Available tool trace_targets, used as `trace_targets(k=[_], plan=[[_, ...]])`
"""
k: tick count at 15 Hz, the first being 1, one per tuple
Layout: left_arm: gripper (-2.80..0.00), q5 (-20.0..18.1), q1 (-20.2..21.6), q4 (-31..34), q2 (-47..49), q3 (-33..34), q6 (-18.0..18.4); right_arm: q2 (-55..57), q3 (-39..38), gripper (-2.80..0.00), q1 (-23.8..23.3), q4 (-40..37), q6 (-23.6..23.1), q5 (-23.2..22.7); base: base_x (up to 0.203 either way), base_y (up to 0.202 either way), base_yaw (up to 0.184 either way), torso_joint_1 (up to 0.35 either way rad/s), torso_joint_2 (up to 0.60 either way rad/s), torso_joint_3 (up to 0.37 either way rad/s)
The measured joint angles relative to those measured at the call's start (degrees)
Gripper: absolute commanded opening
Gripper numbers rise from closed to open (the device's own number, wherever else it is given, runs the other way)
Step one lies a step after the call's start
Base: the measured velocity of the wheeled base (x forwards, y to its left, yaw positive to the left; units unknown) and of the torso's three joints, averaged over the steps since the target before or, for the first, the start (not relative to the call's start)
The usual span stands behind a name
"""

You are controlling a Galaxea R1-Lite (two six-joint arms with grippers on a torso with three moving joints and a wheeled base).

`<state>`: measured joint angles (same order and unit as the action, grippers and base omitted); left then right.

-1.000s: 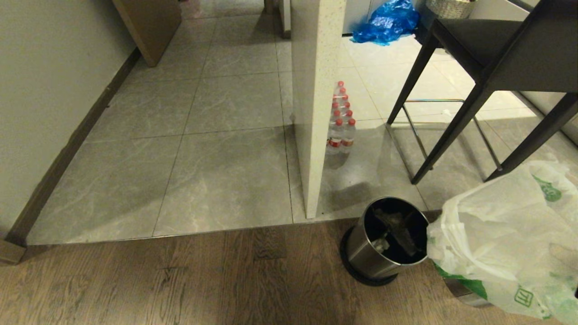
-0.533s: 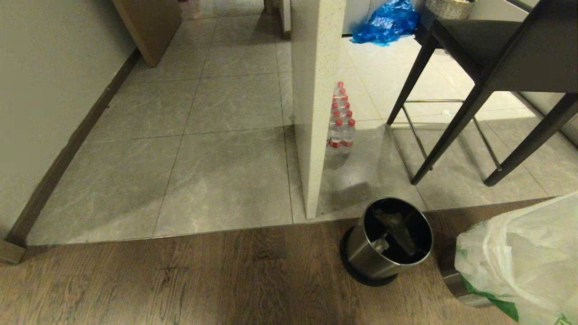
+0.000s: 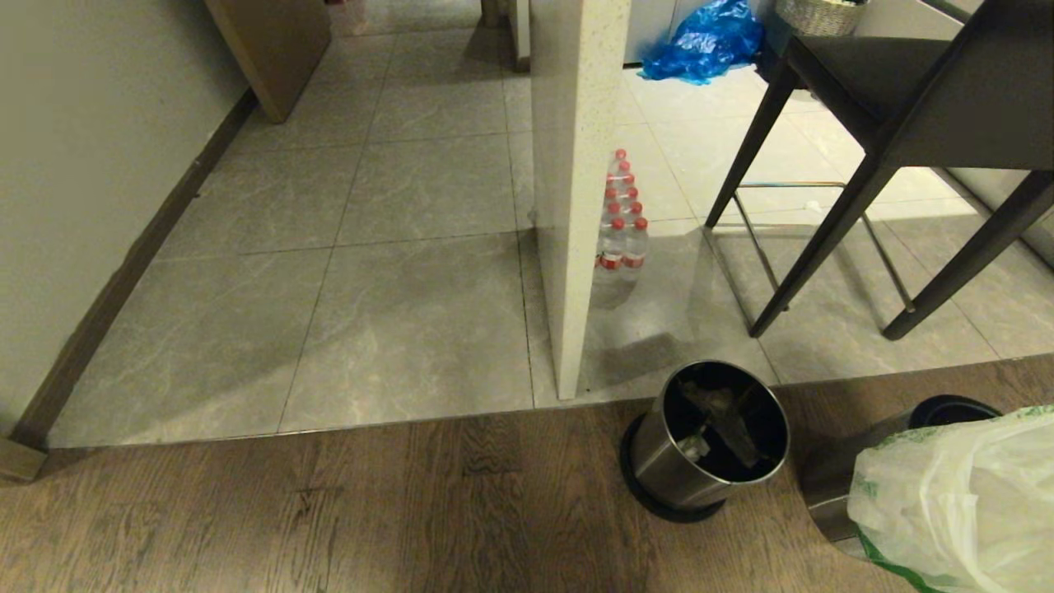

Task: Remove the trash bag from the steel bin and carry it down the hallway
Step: Put the trash bag at the door

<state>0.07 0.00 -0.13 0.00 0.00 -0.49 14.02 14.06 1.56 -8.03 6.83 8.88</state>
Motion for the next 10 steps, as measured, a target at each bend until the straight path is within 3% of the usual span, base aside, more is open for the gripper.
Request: trace_targets(k=[5,10], plan=[[-2.8,0.0,0.0,0.0,0.0,0.0,0.0,-9.3,-2.8,-2.8,-0.9,-4.7,-3.7,-0.7,0.0,0.0,0.0,0.0,0.0,0.0],[-2.8,0.0,0.0,0.0,0.0,0.0,0.0,-13.6,-6.5,-2.8,-1.1,-5.6,-3.8,-4.0,0.0,0.0,0.0,0.0,0.0,0.0]])
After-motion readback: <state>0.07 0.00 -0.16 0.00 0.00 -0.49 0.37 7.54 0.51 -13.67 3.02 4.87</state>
